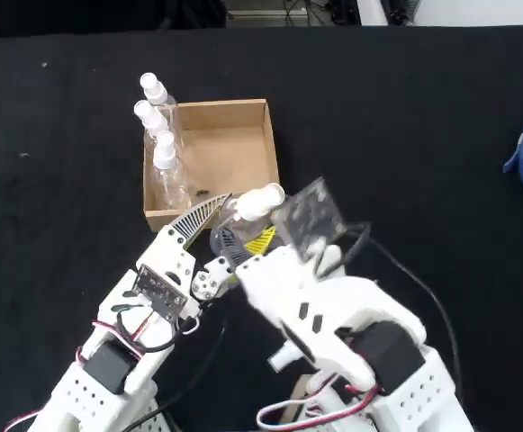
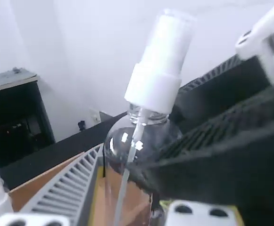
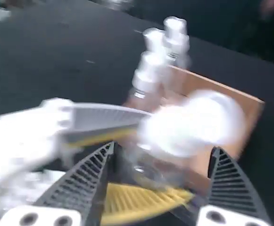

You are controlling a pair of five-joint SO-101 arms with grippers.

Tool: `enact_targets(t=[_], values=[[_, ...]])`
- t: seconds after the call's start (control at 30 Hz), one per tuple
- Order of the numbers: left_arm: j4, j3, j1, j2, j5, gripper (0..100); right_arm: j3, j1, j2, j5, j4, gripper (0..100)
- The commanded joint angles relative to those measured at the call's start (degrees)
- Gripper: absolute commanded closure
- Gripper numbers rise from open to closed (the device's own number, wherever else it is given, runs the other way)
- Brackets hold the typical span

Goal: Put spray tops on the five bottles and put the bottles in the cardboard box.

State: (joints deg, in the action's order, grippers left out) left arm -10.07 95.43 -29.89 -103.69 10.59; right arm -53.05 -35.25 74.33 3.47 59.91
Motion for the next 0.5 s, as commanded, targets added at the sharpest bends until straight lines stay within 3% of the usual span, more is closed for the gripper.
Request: enact_targets(t=[0.0,0.3,0.47], values=[[1.4,0.0,-2.6,-0.8,0.7,97,1.1,4.3,-1.1,-0.5,0.4,72.3],[1.4,0.0,-3.2,-0.7,0.8,97,0.4,2.1,-1.4,-0.7,0.5,72.8],[1.0,0.1,-3.2,-0.7,0.8,97,-2.9,1.8,-1.4,-6.7,-2.2,85.4]])
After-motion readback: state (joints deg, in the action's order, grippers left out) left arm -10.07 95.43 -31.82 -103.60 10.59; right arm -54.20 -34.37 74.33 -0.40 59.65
